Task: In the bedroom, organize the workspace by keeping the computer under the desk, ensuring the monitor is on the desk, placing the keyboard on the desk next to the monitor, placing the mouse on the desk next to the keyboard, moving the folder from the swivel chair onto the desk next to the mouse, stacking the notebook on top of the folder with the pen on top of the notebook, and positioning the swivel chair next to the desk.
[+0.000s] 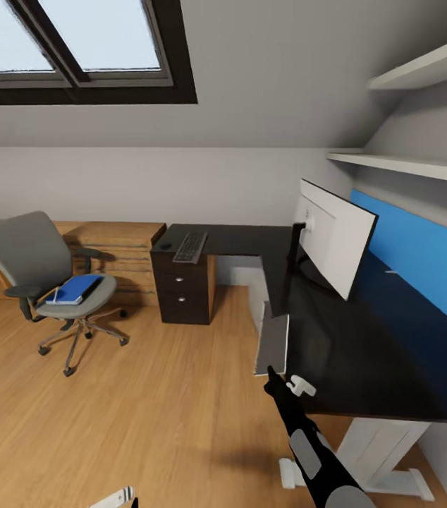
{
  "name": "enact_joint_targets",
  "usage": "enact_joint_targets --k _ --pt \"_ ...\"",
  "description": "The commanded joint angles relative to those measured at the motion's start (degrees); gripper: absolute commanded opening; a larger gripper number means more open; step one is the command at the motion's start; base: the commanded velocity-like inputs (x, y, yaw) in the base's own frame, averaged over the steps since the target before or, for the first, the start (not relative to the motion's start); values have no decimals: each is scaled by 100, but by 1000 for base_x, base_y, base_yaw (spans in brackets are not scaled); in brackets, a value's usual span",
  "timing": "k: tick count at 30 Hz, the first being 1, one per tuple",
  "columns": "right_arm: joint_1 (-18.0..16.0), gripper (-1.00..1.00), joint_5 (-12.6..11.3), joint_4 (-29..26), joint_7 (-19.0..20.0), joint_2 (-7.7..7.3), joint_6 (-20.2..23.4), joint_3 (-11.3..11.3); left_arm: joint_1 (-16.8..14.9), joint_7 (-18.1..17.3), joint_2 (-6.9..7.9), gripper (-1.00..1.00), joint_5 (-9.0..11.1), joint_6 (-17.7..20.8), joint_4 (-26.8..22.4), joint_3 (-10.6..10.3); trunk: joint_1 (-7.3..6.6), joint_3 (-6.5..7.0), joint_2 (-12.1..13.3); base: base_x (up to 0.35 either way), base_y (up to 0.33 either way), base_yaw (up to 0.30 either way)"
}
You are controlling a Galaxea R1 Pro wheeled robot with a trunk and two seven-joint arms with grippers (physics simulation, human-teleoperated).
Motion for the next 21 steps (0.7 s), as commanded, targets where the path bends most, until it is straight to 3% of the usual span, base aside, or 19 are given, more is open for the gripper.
enact_joint_targets --k 1,21 --pt "-5 -100 -63 5 84 6 16 -29 -4 32 9 100 59 -44 -4 -24 2 -4 -3 156 308 39" --pt "-5 -100 -94 -14 79 6 5 -28 -4 51 12 100 75 -48 3 3 2 -4 -3 177 306 6"
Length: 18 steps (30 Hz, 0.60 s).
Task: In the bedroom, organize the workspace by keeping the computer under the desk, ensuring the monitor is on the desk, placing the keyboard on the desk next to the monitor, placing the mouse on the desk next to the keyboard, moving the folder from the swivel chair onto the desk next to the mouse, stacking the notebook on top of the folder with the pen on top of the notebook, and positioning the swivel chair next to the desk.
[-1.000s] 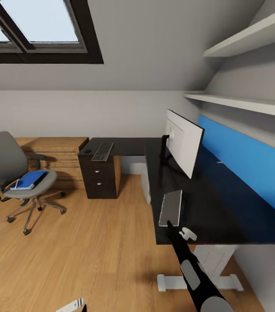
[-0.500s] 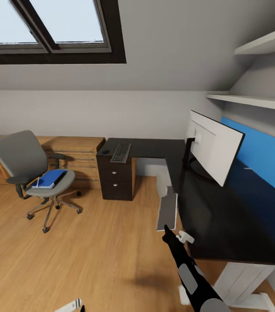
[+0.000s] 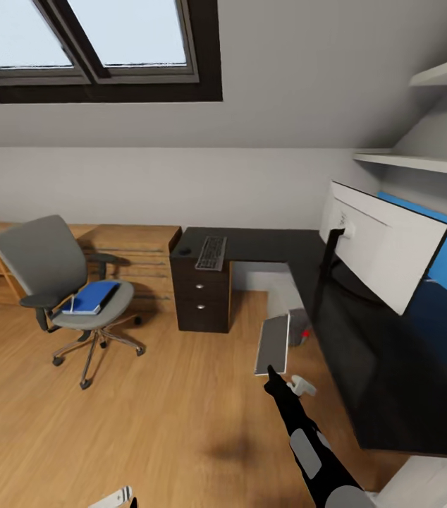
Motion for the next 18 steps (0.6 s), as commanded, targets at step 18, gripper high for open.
enact_joint_targets --k 18 --pt "-5 -100 -96 -27 114 6 13 -76 -3 4 0 100 60 -43 -2 -43 -305 247 558 301 65 -59"
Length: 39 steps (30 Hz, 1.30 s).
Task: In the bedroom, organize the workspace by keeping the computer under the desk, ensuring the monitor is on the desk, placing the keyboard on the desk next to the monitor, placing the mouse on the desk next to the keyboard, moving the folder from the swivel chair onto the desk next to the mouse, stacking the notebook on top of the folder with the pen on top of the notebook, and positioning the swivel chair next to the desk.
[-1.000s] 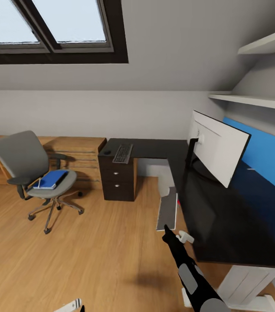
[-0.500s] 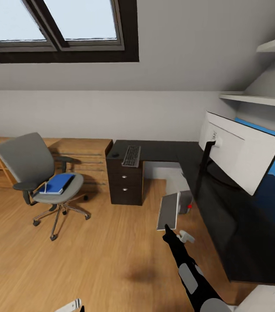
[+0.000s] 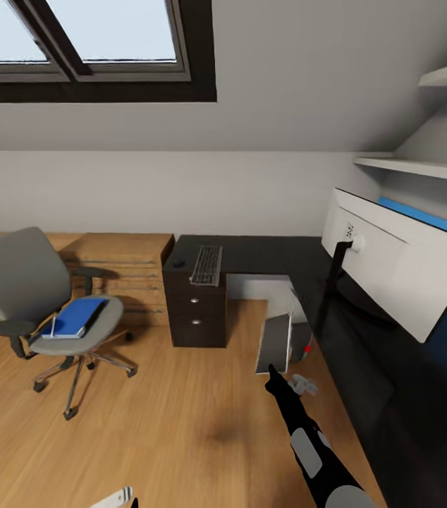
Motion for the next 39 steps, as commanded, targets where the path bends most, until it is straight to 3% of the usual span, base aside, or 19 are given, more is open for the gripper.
enact_joint_targets --k 1,28,35,39 --pt "-6 -100 -62 8 82 6 15 -29 -1 33 8 100 61 -43 -8 -25 -19 14 38 322 0 -227" --pt "-6 -100 -69 -252 100 6 90 -22 -1 41 8 100 62 -35 80 -15 -612 498 1121 324 0 -17" --pt "-6 -100 -75 -292 112 6 698 -22 -1 40 14 100 71 -20 218 -10 -766 624 1402 325 0 0" --pt "-6 -100 -281 -460 128 6 1384 -21 -1 38 22 100 85 -4 379 82 -853 696 1562 325 0 0"
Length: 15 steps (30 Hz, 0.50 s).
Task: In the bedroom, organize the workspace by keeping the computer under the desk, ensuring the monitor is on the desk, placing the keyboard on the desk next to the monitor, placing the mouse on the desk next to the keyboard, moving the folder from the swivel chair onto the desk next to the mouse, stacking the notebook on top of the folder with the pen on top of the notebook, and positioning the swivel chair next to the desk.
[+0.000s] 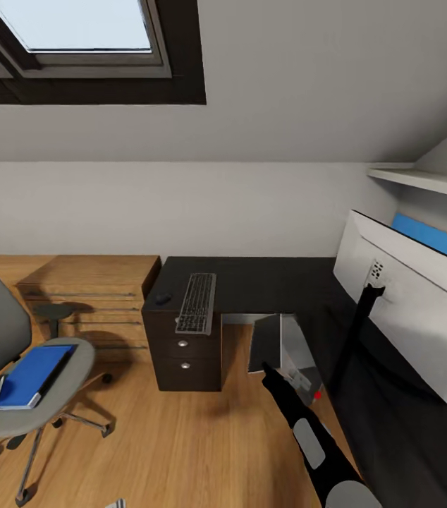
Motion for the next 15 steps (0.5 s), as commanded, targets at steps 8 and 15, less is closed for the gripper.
enact_joint_targets --k 8,15 --pt "-18 -100 -1638 -329 65 6 1730 -24 3 -45 12 100 60 101 319 584 -172 139 318 325 0 0" --pt "-29 -100 -2713 -373 74 -164 2571 -27 6 -236 4 100 45 157 352 692 -326 264 599 325 0 0"
